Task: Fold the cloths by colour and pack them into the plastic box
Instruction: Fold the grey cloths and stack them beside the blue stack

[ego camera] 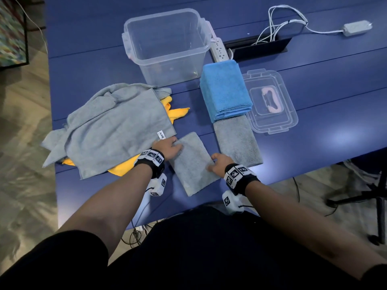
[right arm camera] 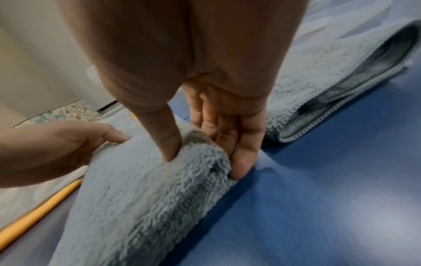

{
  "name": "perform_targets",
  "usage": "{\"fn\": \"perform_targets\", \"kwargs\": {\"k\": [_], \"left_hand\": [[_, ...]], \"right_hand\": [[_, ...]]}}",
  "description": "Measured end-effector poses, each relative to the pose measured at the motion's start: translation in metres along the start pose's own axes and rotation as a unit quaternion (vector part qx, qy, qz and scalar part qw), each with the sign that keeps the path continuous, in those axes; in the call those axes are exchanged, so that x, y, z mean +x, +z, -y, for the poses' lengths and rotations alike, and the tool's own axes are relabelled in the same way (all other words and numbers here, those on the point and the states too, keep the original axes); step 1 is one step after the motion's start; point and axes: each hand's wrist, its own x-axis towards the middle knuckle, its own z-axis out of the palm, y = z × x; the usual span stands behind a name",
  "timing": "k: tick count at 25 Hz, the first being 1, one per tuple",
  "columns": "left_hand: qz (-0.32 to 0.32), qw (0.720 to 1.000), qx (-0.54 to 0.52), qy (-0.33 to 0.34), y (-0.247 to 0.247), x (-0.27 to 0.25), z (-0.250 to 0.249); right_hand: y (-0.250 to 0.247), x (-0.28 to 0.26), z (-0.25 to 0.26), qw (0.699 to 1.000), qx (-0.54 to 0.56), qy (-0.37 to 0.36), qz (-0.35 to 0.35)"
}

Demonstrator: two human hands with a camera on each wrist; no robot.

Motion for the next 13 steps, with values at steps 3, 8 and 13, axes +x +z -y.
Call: {"fn": "perform_targets", "kwargs": {"k": [3, 8, 13], "left_hand": [[-0.019, 0.998, 0.058, -0.011, 0.001, -0.002, -0.004], [-0.162, 0.983, 0.08, 0.018, 0.011, -0.01, 0.0], [-0.142, 0.946, 0.139, 0.255, 0.017, 0.009, -0.022]], "right_hand": [[0.001, 0.0, 0.004, 1.0, -0.005, -0.007, -0.026], [0.001, 0.001, 0.013, 0.997, -0.058, -0.012, -0.045], [0.001, 0.001, 0.016, 0.991, -0.12, -0.028, -0.056]]}}
